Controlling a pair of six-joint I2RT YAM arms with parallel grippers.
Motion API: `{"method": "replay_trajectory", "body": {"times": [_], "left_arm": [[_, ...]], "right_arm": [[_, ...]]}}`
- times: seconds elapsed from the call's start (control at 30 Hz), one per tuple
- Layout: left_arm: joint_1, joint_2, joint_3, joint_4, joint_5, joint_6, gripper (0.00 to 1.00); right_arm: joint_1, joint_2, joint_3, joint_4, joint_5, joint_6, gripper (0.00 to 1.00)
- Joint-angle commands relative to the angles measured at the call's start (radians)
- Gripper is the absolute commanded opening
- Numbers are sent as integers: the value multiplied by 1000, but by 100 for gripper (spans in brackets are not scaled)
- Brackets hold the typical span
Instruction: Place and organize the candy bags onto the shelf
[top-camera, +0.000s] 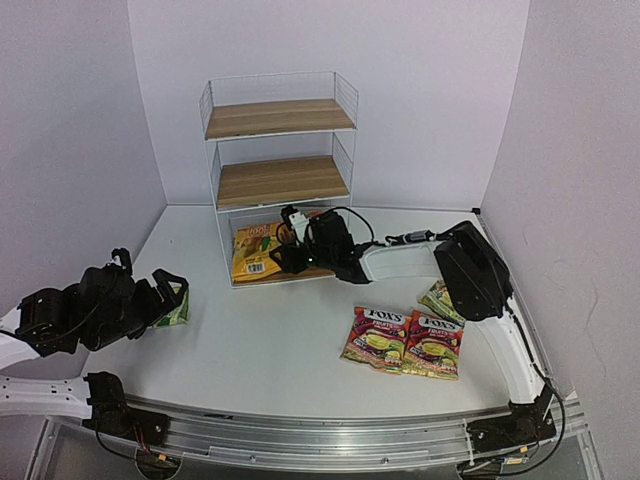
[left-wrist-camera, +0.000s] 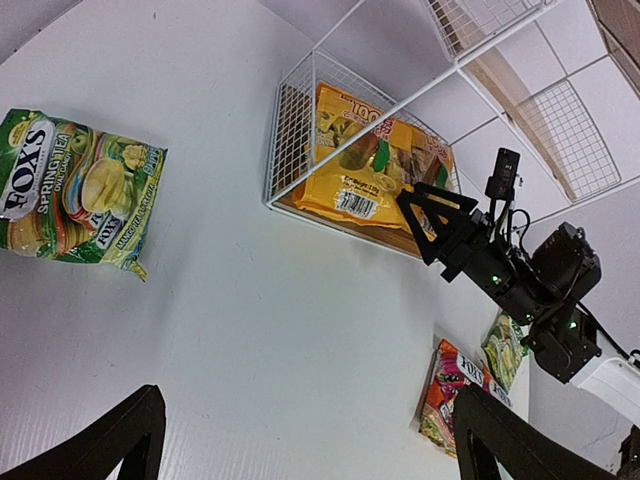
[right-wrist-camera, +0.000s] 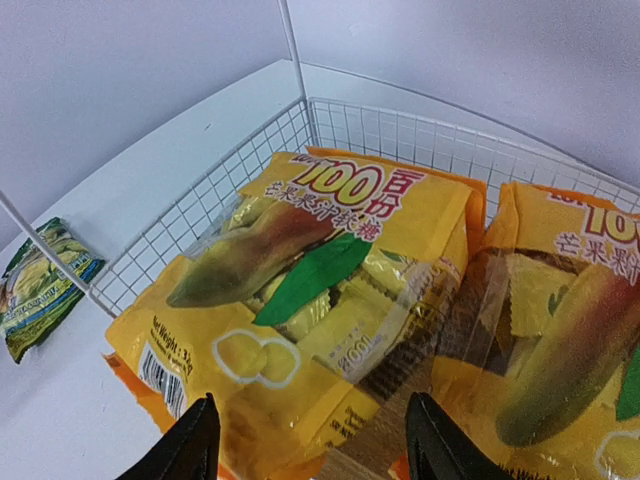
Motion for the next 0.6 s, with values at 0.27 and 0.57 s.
{"method": "replay_trajectory", "body": {"times": [0.27, 0.57], "left_arm": [[2, -45, -10, 72, 20, 29, 100], [2, -67, -23, 73, 29, 24, 100]], "right_arm": [[65, -252, -217, 19, -1, 132, 62], [106, -187, -209, 17, -75, 256, 55]]}}
